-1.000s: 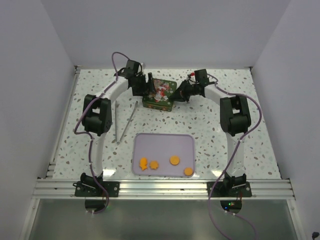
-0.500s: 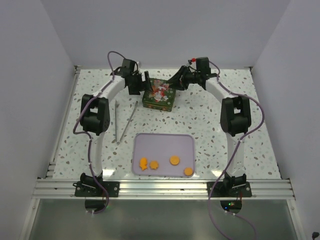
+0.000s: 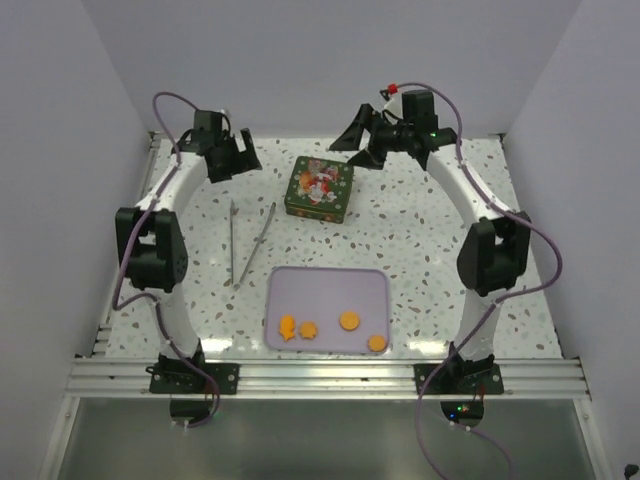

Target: Pack the cookies

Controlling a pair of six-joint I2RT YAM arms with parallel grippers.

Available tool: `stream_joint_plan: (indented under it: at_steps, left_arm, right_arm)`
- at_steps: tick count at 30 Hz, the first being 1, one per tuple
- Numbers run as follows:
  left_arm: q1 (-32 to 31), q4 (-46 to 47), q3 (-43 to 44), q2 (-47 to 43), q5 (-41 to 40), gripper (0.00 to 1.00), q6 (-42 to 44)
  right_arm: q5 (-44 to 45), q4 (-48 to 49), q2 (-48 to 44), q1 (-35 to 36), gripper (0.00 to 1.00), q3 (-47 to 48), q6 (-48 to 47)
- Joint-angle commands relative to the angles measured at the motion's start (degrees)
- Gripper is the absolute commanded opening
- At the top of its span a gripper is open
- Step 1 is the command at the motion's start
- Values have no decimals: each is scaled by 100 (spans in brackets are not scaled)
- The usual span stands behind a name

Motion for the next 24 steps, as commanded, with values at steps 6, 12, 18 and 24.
stream_joint_plan:
  at_steps: [6,12,18,24]
  left_arm:
    - [9,1690,-2334,-2858,-2367,100,78]
    - [9,3999,-5095,-4864,-3845,100,612]
    - [53,6357,-7313,-5719,-4338,100,1835]
    - [167,7464,-7999,-4780,-3680,100,1950]
  right_arm:
    - [1350,-1216,-2796,464,96,-1366,-2028]
    - [2326,-866,-4767,499,99,-3149,-1801]
    - [3575,-382,-6605,490,99,-4603,-1624]
    - [3664,-698,-7274,490,99,-4991,-1685]
